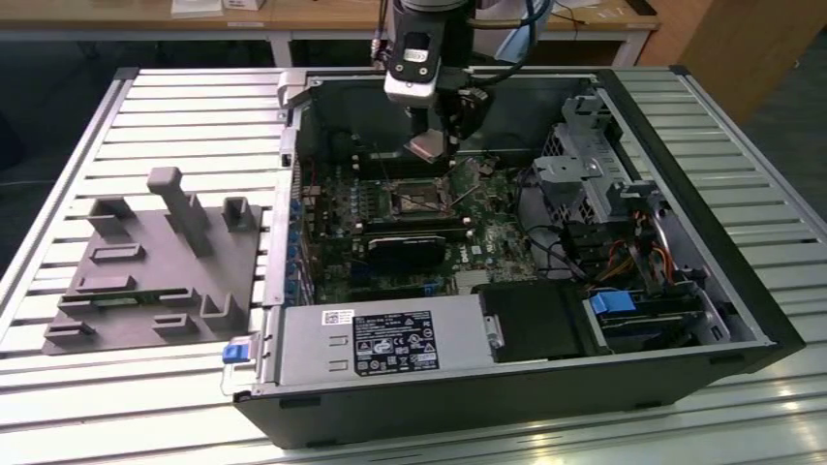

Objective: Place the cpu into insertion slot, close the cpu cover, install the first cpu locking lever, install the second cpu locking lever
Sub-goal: 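Place the cpu into insertion slot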

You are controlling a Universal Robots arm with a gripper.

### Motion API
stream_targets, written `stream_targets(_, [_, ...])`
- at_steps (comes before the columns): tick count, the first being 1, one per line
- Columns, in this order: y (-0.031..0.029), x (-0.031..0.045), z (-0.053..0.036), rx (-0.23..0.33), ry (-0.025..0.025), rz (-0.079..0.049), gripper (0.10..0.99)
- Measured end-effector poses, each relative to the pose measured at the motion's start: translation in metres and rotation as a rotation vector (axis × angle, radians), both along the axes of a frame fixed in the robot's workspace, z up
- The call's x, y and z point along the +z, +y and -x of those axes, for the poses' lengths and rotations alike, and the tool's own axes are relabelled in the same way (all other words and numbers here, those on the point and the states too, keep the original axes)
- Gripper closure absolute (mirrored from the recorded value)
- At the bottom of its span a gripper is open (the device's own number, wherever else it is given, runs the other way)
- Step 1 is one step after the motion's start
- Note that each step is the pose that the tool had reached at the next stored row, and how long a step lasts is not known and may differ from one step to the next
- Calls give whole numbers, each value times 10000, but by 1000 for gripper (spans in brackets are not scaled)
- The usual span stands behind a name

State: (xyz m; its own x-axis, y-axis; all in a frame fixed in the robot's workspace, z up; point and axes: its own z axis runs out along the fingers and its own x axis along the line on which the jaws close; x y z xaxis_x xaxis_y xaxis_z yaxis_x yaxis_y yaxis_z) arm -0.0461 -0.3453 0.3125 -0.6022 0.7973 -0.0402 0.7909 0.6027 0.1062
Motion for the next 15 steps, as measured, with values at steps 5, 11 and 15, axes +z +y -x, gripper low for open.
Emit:
stream_targets(5, [0, -30, 0, -900, -1, -1, 549])
stream_targets(11, [0, -66, 0, -1994, 0, 0, 549])
stream_targets(15, [0, -89, 0, -2731, 0, 0, 549])
